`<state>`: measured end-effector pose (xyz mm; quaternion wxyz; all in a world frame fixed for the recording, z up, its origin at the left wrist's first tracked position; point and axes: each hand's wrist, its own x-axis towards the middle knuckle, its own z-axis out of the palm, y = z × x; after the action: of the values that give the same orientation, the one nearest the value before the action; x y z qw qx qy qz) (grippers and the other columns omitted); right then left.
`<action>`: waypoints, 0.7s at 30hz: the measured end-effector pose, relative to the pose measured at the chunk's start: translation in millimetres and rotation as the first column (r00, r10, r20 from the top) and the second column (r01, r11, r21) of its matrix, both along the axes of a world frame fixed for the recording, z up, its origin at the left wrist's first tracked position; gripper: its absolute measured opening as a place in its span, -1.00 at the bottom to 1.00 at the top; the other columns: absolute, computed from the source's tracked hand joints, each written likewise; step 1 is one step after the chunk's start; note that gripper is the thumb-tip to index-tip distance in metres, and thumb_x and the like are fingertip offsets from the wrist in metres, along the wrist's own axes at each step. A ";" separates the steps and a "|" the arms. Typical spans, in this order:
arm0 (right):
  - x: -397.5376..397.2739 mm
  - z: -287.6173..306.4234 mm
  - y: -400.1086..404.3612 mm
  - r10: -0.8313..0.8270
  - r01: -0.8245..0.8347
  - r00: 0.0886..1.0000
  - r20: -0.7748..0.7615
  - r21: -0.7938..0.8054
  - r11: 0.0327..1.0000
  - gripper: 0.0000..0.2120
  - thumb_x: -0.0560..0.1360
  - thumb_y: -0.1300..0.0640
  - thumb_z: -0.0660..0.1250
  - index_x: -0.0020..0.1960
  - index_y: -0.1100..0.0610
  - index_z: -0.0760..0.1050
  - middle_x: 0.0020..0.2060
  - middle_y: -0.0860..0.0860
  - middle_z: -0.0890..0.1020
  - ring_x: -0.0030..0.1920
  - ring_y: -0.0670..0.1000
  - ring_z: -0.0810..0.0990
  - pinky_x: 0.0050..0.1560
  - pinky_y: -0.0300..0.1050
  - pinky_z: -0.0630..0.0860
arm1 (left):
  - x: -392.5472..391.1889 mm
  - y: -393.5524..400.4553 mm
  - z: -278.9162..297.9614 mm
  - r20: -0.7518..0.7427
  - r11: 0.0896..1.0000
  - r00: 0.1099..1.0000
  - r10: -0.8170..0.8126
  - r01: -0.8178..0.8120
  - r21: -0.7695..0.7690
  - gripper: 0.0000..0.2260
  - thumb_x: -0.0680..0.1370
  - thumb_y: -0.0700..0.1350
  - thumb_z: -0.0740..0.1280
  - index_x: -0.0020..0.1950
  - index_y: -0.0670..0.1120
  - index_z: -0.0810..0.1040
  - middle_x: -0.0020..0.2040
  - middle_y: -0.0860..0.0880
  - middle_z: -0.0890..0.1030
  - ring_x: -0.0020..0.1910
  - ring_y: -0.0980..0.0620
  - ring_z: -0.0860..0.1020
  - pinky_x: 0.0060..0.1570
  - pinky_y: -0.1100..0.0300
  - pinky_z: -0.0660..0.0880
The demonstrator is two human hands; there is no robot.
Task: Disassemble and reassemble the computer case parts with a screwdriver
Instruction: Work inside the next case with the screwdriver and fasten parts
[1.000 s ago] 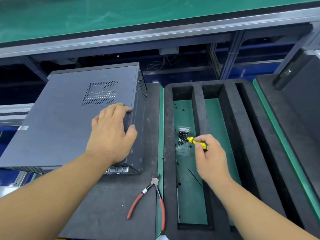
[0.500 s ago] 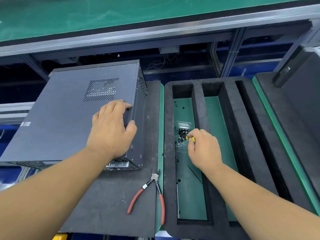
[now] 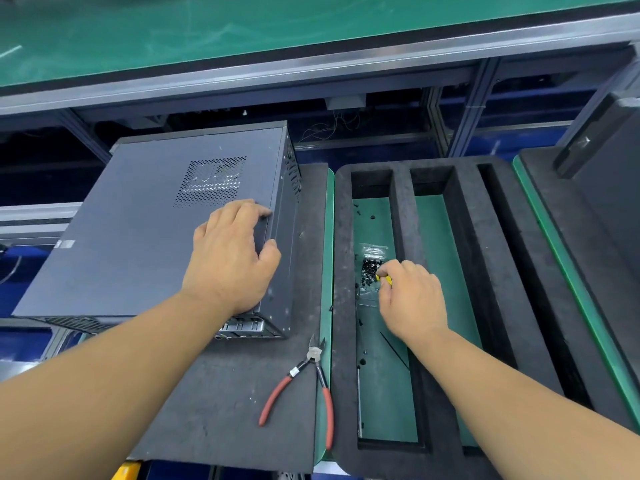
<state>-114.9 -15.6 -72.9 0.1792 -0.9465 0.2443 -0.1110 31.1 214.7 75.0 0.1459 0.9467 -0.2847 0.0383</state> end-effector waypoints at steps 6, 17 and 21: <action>-15.7 2.5 -5.2 -0.037 0.006 0.989 0.143 0.212 0.977 -0.88 0.59 0.19 0.30 0.06 0.01 0.56 -0.10 -0.08 0.57 -0.05 0.04 0.52 -0.04 -0.04 0.44 | -5.9 -0.9 3.4 0.017 0.999 1.000 0.002 -0.002 -0.049 -0.64 0.55 -0.03 0.26 0.35 0.04 0.44 0.34 0.07 0.47 0.37 -0.01 0.35 0.37 -0.07 0.26; -82.4 61.1 -9.1 -0.298 0.060 0.900 0.318 0.586 0.808 -0.86 0.59 0.06 0.25 0.02 -0.17 0.53 -0.30 -0.21 0.54 -0.34 -0.10 0.46 -0.29 -0.26 0.36 | -130.9 -84.3 -32.7 -0.903 0.610 0.428 -0.040 -0.705 -0.361 -0.87 0.62 0.01 0.27 0.13 0.08 0.56 0.06 -0.05 0.63 -0.24 0.06 0.63 -0.28 0.18 0.48; -98.9 102.2 2.7 -0.330 0.007 0.859 0.392 0.634 0.773 -0.85 0.55 0.03 0.26 0.04 -0.12 0.57 -0.42 -0.17 0.44 -0.46 -0.13 0.35 -0.45 -0.41 0.26 | -109.4 -108.6 -35.7 -0.935 0.345 -0.096 -0.342 -0.938 -0.030 -0.53 0.71 0.11 0.18 0.48 -0.20 0.37 0.27 -0.30 0.53 0.08 -0.25 0.65 -0.12 0.03 0.59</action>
<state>-213.8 -12.9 29.3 0.5196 -0.7511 0.3010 -0.2742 -78.3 106.1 39.3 0.7001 0.4933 0.2794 -0.4340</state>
